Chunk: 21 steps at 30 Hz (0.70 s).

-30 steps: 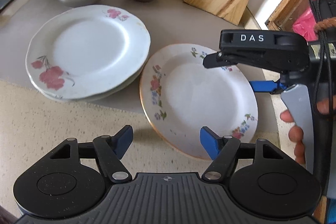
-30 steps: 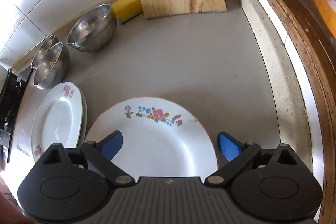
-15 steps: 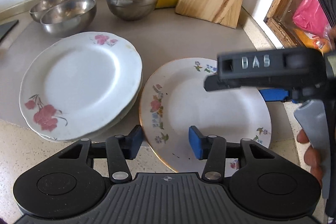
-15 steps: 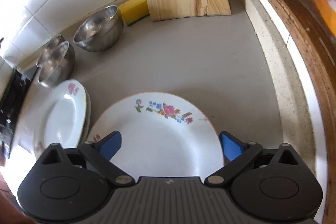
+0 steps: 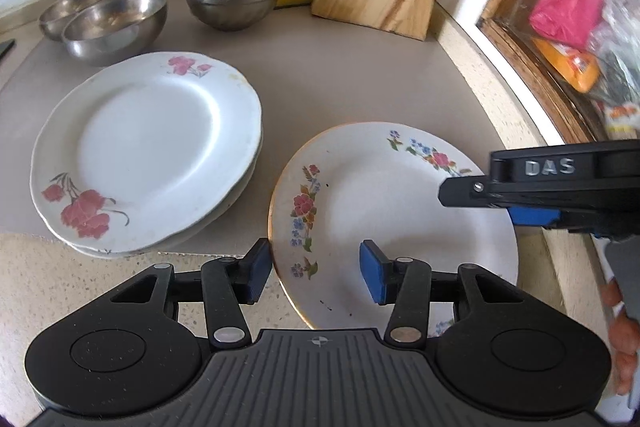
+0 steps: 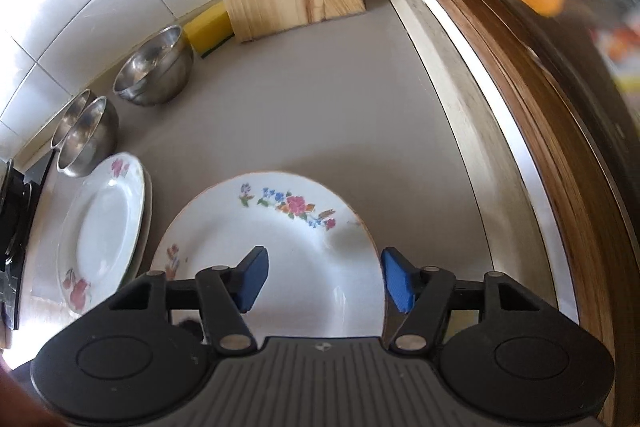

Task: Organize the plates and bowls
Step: 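Move the right gripper to the multicolour-flowered plate and grip its rim, then lift the multicolour plate with the right gripper toward the pink plate stack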

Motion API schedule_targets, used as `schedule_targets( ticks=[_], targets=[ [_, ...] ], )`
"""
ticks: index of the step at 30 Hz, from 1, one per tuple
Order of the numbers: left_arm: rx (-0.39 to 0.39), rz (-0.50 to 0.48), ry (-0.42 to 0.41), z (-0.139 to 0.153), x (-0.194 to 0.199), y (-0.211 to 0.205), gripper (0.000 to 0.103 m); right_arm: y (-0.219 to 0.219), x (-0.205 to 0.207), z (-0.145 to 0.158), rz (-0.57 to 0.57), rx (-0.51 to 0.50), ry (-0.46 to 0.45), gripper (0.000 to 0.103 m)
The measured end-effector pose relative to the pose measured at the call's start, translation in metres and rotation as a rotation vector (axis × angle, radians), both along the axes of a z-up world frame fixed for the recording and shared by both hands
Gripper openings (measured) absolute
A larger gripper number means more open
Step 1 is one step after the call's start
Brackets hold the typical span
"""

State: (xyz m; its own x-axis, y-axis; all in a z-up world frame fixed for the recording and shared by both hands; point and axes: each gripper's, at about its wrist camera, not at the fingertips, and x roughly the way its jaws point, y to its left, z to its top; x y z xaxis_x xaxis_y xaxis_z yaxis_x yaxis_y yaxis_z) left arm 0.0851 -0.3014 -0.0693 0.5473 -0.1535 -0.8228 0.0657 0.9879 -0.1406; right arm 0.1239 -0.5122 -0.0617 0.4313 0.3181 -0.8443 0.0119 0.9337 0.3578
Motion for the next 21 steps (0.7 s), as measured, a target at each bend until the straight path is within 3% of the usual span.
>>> schedule_targets(
  ticks=[2, 7, 10, 12, 15, 18, 20, 21],
  targets=[
    [0.003, -0.028, -0.004, -0.001, -0.001, 0.001, 0.05, -0.008, -0.01, -0.002, -0.036, 0.047, -0.005, 0.036],
    [0.029, -0.071, -0.018, -0.003, -0.003, -0.002, 0.056, -0.013, -0.021, -0.001, -0.075, 0.044, -0.003, 0.039],
    [0.07, -0.111, -0.027, -0.007, -0.005, -0.016, 0.069, -0.011, -0.023, -0.004, -0.069, 0.049, -0.027, 0.06],
    [0.077, -0.098, -0.029, -0.007, -0.006, -0.018, 0.068, -0.003, -0.024, -0.006, -0.033, 0.091, -0.042, 0.063],
    [0.065, -0.083, -0.012, -0.005, -0.002, -0.011, 0.058, 0.018, -0.027, -0.003, 0.007, -0.045, -0.049, 0.061],
    [0.048, -0.073, -0.007, -0.002, 0.0, -0.005, 0.05, 0.009, -0.028, -0.002, -0.047, -0.01, -0.037, 0.047],
    [0.044, -0.075, -0.013, 0.0, -0.003, -0.004, 0.049, -0.002, -0.027, -0.002, -0.087, 0.015, -0.024, 0.024],
    [0.045, -0.078, -0.02, 0.001, -0.005, -0.004, 0.049, -0.005, -0.028, -0.001, -0.104, 0.017, -0.02, 0.021]
  ],
)
